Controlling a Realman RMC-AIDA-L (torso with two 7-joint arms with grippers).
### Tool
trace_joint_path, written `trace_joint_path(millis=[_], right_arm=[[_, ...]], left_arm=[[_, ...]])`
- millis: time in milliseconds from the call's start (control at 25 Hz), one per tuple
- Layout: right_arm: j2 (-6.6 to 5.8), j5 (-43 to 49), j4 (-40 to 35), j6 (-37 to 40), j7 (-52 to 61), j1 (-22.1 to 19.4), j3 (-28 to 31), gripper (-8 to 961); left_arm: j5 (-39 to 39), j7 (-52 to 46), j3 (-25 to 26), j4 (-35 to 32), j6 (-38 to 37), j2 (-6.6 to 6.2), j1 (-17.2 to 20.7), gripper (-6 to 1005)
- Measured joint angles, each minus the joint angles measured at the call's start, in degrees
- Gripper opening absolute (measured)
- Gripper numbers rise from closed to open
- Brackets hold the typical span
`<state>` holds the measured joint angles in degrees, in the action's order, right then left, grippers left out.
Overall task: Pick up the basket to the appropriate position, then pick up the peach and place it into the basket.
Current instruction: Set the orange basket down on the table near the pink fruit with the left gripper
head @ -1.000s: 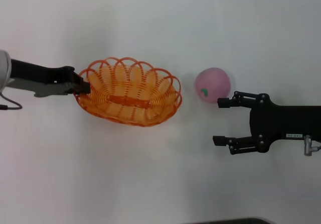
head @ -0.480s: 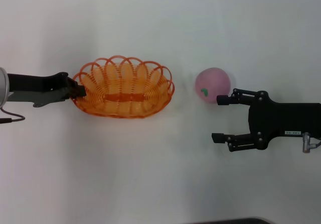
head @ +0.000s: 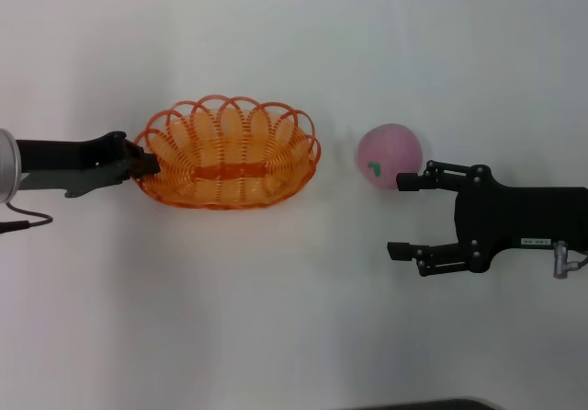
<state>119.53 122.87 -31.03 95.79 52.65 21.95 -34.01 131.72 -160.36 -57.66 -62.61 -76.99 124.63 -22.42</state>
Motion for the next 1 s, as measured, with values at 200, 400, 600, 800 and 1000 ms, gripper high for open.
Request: trace_joint_path(millis=[200,400,600,800,1000], right_arm=[[0.00,0.00,0.00,0.00,0.00,-0.04,0.00,920],[0.01,0.00,0.00,0.00,0.00,-0.15,0.00,920],[0.00,0.00,0.00,0.00,0.00,-0.09,0.00,920],[0.00,0.00,0.00,0.01,0.00,0.01,0.00,920],[0.00,0.00,0.00,0.01,0.00,0.02,0.00,921]], left_arm=[[-1.47,-0.03,-0.21,0.24,2.02,0.00,1.57,64],[-2.37,-0.04,-0.65,0.37,3.30,0.00,2.70,63],[-2.61,-0.04,-1.28,1.21,4.06,0.00,3.22,63],[-3.57,-0.05,-3.14,1.32,5.28,0.00,4.69,63],[-4.52,0.01,-3.87,1.26,6.00,0.00,6.04,63]])
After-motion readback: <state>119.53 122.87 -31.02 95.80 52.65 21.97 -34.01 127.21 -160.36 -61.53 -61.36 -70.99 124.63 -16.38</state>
